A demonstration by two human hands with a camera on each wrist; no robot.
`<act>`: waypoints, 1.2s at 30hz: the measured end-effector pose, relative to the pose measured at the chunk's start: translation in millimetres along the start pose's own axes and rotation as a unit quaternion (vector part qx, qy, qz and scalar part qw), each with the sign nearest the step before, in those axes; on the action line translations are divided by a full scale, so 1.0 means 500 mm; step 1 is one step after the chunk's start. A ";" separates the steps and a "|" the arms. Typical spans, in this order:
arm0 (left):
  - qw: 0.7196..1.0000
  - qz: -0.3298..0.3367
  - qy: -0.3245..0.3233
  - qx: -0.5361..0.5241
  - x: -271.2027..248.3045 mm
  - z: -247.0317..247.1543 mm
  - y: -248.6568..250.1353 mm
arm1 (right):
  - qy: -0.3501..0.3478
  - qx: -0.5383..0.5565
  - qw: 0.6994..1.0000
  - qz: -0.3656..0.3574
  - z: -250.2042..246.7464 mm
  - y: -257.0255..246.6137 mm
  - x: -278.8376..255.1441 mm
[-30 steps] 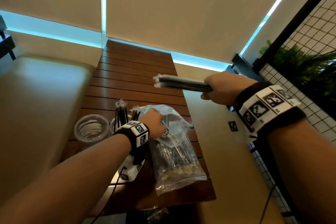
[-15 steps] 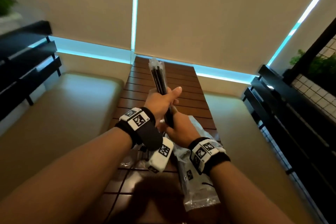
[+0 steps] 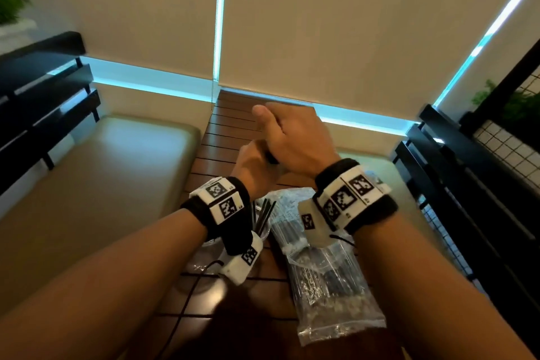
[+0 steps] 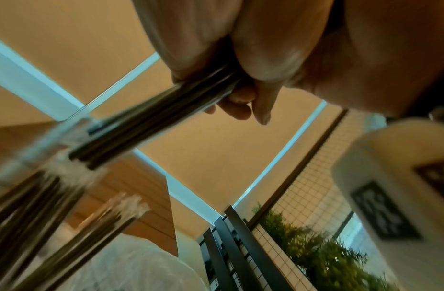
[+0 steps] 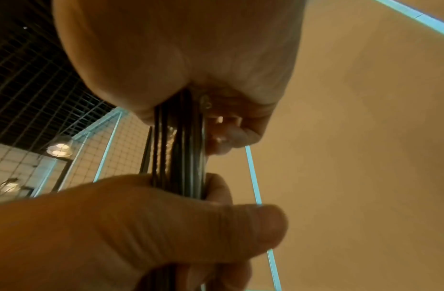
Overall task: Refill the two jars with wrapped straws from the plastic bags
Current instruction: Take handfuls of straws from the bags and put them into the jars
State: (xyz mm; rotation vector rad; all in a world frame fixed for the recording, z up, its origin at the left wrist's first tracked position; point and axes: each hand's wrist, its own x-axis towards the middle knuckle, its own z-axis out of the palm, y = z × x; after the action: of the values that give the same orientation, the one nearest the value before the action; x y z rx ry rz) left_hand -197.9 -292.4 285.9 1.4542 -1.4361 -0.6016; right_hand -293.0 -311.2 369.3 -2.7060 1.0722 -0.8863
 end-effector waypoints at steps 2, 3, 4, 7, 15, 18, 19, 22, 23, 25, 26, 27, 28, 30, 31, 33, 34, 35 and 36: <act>1.000 0.011 0.024 0.016 -0.003 0.000 -0.010 | 0.024 -0.019 1.000 0.005 0.021 0.019 -0.012; 1.000 0.013 0.023 0.015 -0.008 -0.001 -0.011 | 0.038 -0.029 0.999 0.004 0.030 0.028 -0.018; 1.000 0.014 0.006 0.023 -0.010 0.002 -0.014 | 0.050 -0.022 0.998 0.002 0.039 0.035 -0.024; 0.997 0.004 -0.070 0.034 -0.007 0.015 -0.034 | 0.074 0.014 0.997 0.010 0.069 0.050 -0.038; 0.951 -0.079 -0.106 0.281 -0.063 0.034 -0.137 | 0.021 0.033 0.994 0.100 0.163 0.139 -0.080; 0.899 -0.069 -0.233 0.364 -0.087 0.042 -0.158 | -0.020 0.024 0.993 0.114 0.213 0.152 -0.093; 0.887 -0.064 -0.256 0.380 -0.097 0.045 -0.164 | -0.035 0.020 0.993 0.112 0.230 0.154 -0.098; 0.874 -0.049 -0.271 0.401 -0.117 0.046 -0.187 | -0.078 0.006 0.993 0.085 0.276 0.161 -0.115; 0.872 -0.039 -0.269 0.407 -0.121 0.044 -0.193 | -0.091 -0.013 0.993 0.073 0.291 0.164 -0.122; 0.871 -0.018 -0.268 0.412 -0.123 0.040 -0.204 | -0.114 -0.091 0.988 0.056 0.314 0.171 -0.139; 0.869 -0.011 -0.269 0.415 -0.124 0.039 -0.206 | -0.124 -0.128 0.983 0.053 0.324 0.174 -0.147; 0.867 -0.009 -0.270 0.419 -0.125 0.039 -0.207 | -0.129 -0.151 0.978 0.057 0.331 0.175 -0.155; 0.865 -0.010 -0.270 0.424 -0.126 0.041 -0.206 | -0.125 -0.156 0.978 0.064 0.335 0.175 -0.161; 0.864 -0.013 -0.265 0.428 -0.127 0.043 -0.206 | -0.094 -0.131 0.984 0.078 0.332 0.175 -0.165; 0.864 -0.013 -0.261 0.431 -0.128 0.043 -0.208 | -0.068 -0.112 0.988 0.081 0.326 0.177 -0.162; 0.868 -0.015 -0.251 0.429 -0.130 0.041 -0.211 | 0.000 -0.076 0.993 0.095 0.304 0.192 -0.154; 0.870 -0.017 -0.248 0.425 -0.131 0.040 -0.211 | 0.038 -0.054 0.990 0.122 0.286 0.203 -0.153; 0.872 -0.020 -0.246 0.422 -0.130 0.040 -0.211 | 0.063 -0.030 0.984 0.163 0.266 0.220 -0.152; 0.874 -0.021 -0.244 0.421 -0.129 0.041 -0.210 | 0.068 -0.002 0.975 0.212 0.246 0.243 -0.154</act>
State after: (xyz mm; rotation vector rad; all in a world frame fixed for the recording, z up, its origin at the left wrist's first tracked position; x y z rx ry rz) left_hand -178.3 -254.9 168.3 2.0987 -2.2440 -0.3817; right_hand -342.5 -366.1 195.3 -2.3030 1.5968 -0.9931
